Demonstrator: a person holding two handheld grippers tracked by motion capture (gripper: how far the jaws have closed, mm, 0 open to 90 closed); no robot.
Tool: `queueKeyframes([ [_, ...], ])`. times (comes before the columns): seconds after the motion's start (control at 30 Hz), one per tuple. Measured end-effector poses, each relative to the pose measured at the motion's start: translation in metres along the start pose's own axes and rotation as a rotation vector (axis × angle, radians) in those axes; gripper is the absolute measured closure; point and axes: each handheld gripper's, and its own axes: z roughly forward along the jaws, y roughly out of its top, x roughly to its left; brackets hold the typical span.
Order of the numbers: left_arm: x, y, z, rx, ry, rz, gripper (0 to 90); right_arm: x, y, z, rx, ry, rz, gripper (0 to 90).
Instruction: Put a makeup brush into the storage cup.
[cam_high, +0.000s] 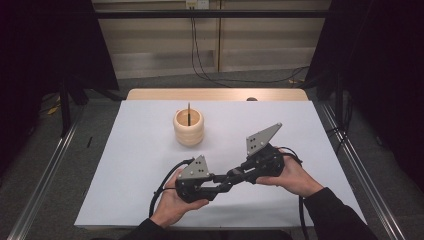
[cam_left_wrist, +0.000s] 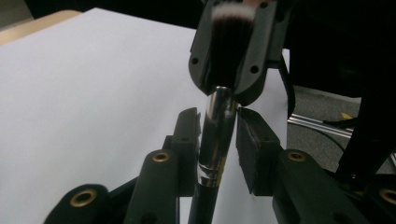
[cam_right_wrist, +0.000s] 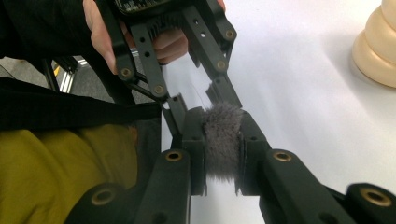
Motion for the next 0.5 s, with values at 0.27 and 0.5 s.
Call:
queueKeyframes([
  [0.27,-0.0009,-0.0009,-0.0002,-0.019,-0.019,0.006,77.7,-0.0004,-0.0025,0.0004,-0.030,0.008,0.013,77.9],
  [0.5,-0.0013,-0.0002,-0.0027,-0.013,-0.009,0.005,78.0,0.0005,-0.0038,0.0005,-0.060,0.014,0.013,77.2],
])
